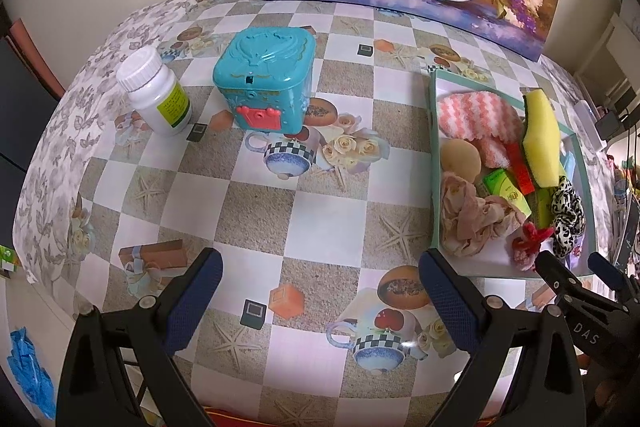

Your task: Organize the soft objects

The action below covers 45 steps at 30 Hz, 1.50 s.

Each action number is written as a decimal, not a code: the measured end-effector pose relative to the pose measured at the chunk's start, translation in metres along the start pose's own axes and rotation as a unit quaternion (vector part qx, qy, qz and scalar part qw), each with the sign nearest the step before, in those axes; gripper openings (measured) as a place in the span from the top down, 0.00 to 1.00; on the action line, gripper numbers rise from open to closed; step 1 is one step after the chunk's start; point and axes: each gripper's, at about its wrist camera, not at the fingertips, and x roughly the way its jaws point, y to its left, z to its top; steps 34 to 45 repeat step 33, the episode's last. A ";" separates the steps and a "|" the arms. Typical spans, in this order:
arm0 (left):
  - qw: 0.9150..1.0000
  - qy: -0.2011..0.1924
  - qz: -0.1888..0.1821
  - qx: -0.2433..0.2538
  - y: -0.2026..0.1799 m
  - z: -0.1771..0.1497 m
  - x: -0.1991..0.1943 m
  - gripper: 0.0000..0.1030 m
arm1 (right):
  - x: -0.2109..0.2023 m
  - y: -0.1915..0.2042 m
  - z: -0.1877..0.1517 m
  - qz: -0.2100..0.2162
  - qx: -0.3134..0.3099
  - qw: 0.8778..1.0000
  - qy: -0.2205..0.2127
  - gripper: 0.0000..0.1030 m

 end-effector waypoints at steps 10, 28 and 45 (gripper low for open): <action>1.000 0.002 0.001 -0.003 0.001 0.000 0.001 0.04 | 0.002 0.001 -0.001 0.000 -0.001 1.000 0.003 0.00; 1.000 -0.003 0.004 -0.002 0.000 -0.001 0.000 0.04 | 0.004 0.001 0.000 0.001 -0.005 1.000 0.006 0.00; 1.000 -0.001 0.002 -0.003 0.000 -0.001 0.000 0.04 | 0.004 0.002 0.000 0.001 -0.005 1.000 0.006 0.00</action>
